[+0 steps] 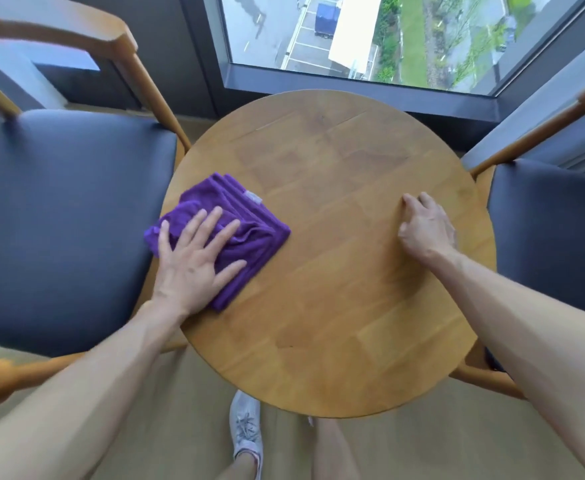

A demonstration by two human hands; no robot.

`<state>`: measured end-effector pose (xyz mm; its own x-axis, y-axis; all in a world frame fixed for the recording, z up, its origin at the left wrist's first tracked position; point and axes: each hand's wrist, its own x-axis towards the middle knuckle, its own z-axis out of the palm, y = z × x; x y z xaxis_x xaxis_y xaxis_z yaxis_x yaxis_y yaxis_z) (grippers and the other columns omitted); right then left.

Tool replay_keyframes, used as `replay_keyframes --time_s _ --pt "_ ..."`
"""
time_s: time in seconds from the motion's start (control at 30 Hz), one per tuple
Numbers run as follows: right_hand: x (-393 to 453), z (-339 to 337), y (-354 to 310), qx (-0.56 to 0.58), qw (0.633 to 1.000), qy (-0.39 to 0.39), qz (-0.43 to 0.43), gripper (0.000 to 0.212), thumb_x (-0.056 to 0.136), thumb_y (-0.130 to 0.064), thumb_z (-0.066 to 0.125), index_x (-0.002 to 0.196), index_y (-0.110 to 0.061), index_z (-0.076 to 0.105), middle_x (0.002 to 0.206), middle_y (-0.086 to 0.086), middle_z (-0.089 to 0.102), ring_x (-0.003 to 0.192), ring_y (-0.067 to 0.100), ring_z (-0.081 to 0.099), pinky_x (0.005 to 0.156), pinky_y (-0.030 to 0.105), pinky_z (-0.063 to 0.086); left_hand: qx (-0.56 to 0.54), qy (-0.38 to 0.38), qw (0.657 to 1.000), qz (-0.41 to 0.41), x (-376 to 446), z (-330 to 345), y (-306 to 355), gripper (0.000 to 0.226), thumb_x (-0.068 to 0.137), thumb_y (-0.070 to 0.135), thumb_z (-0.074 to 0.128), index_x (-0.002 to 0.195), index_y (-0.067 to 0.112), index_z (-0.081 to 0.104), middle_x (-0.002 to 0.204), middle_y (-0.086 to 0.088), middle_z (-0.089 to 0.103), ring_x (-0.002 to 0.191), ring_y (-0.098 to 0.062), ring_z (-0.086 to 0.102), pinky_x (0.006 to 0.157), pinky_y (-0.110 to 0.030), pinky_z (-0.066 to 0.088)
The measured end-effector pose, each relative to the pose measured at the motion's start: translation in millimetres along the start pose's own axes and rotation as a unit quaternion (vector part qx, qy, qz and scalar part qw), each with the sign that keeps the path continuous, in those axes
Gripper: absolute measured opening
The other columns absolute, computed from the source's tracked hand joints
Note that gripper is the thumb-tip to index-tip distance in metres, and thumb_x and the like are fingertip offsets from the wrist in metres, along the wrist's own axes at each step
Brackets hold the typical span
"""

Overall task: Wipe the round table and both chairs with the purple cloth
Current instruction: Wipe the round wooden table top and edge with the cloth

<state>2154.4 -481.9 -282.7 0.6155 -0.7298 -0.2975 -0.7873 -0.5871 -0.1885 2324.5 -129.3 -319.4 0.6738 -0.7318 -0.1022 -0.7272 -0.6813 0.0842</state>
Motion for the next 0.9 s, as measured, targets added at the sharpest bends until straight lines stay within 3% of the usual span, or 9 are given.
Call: replay_keyframes --time_s 0.13,0.2,0.27,0.4,0.5,0.6,0.73,0.9 --pt "-23.5 11.3 -5.0 0.005 1.0 -0.006 -0.002 0.057 0.094 -0.016 0.047 0.149 -0.025 0.037 0.16 0.008 0.025 0.146 0.027 0.024 0.116 0.042 0.028 -0.061 0.035 0.981 -0.183 11.3 3.0 67.8 0.063 0.093 0.057 0.045 0.151 0.034 0.037 0.164 -0.004 0.025 0.151 -0.028 0.02 0.114 -0.072 0.006" --pt "-36.1 14.6 -7.6 0.006 1.0 -0.008 -0.006 0.058 0.093 -0.015 0.047 0.149 -0.025 0.038 0.16 0.009 0.026 0.145 0.027 0.026 0.115 0.041 0.029 -0.086 0.029 0.972 -0.215 5.6 3.0 116.1 0.067 0.093 0.055 0.047 0.154 0.031 0.033 0.165 -0.007 0.021 0.152 -0.032 0.016 0.112 -0.074 0.006" --pt "-48.2 17.1 -10.8 0.006 1.0 -0.01 -0.011 0.058 0.092 -0.015 0.048 0.149 -0.024 0.04 0.159 0.01 0.028 0.145 0.027 0.028 0.116 0.038 0.029 -0.088 0.008 0.983 -0.162 -12.1 5.1 159.3 0.071 0.092 0.056 0.045 0.156 0.032 0.028 0.166 -0.007 0.016 0.153 -0.032 0.012 0.113 -0.073 0.002" --pt "-69.8 20.1 -19.4 -0.007 1.0 0.005 -0.006 0.052 0.092 -0.013 0.049 0.144 -0.02 0.046 0.152 0.013 0.036 0.139 0.03 0.035 0.111 0.038 0.034 -0.051 -0.038 0.995 0.081 -83.1 12.8 200.1 0.073 0.088 0.06 0.05 0.153 0.033 0.031 0.165 -0.006 0.021 0.153 -0.031 0.013 0.112 -0.074 0.005" --pt "-80.3 21.9 -30.0 -0.023 0.999 0.016 0.02 0.045 0.092 -0.011 0.047 0.136 -0.018 0.049 0.142 0.012 0.043 0.132 0.032 0.041 0.1 0.043 0.042 -0.029 -0.05 0.97 0.236 -122.6 14.4 163.9 0.069 0.087 0.064 0.05 0.149 0.035 0.04 0.163 -0.003 0.029 0.153 -0.026 0.019 0.112 -0.075 0.01" --pt "-84.0 24.4 -40.7 -0.031 0.998 -0.001 0.054 0.049 0.09 -0.01 0.047 0.138 -0.019 0.045 0.143 0.012 0.039 0.133 0.032 0.039 0.099 0.044 0.043 0.001 -0.051 0.954 0.294 -129.1 5.1 93.0 0.066 0.087 0.068 0.051 0.145 0.038 0.047 0.16 -0.001 0.035 0.149 -0.022 0.03 0.111 -0.072 0.022" --pt "-85.6 24.0 -49.0 -0.036 0.995 -0.027 0.084 0.057 0.091 -0.012 0.046 0.146 -0.02 0.035 0.153 0.011 0.031 0.141 0.03 0.031 0.108 0.046 0.039 0.012 -0.085 0.974 0.21 -109.0 -15.6 5.0 0.064 0.088 0.068 0.048 0.146 0.039 0.046 0.161 0.001 0.033 0.149 -0.019 0.031 0.114 -0.065 0.026" --pt "-83.7 24.8 -55.8 -0.04 0.994 -0.038 0.094 0.059 0.092 -0.011 0.041 0.15 -0.016 0.028 0.157 0.013 0.025 0.143 0.033 0.026 0.112 0.047 0.034 -0.043 -0.085 0.995 -0.015 -56.7 -29.5 -36.2 0.067 0.093 0.065 0.045 0.154 0.044 0.024 0.168 0.007 0.003 0.154 -0.013 0.001 0.123 -0.047 0.011"
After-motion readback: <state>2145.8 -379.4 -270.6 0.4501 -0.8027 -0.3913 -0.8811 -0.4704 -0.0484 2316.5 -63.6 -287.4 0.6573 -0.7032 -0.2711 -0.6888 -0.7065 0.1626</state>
